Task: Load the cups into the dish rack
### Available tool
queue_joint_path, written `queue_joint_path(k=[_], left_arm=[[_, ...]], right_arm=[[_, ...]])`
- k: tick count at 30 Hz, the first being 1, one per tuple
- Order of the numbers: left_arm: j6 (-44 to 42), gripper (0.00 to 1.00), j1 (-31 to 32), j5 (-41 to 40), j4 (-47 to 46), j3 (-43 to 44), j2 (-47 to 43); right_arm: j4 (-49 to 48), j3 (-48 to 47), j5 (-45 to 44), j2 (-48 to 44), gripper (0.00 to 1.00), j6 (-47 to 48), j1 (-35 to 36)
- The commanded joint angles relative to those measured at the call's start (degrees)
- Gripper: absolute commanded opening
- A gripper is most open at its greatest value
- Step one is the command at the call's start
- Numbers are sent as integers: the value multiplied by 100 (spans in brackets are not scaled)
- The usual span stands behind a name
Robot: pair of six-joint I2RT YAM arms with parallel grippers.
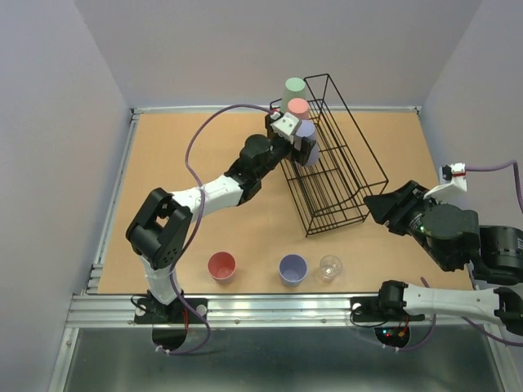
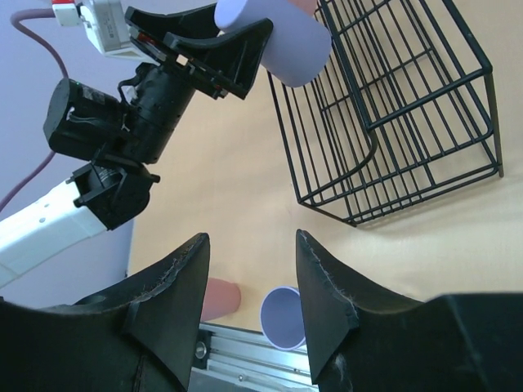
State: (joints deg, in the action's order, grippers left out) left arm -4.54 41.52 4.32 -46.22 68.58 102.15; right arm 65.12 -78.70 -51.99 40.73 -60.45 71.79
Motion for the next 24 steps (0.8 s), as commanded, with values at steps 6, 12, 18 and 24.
queue_joint_path(k=[6,12,18,24], left_arm=[[-153,98,172,-361,33,-230,-880],[-109,98,243,-625,473,-546,-1636],[215,98,348,-827,964,-1213,-2637],[638,98,594,-941,1606,-1821,-3727]], right_arm=[[88,135,206,-57,52,-196,19],[765,485,873,418,52,-520,19],[309,1574,1498,331,52,-767,11],[-25,2217,1893,120,52,-890,19]])
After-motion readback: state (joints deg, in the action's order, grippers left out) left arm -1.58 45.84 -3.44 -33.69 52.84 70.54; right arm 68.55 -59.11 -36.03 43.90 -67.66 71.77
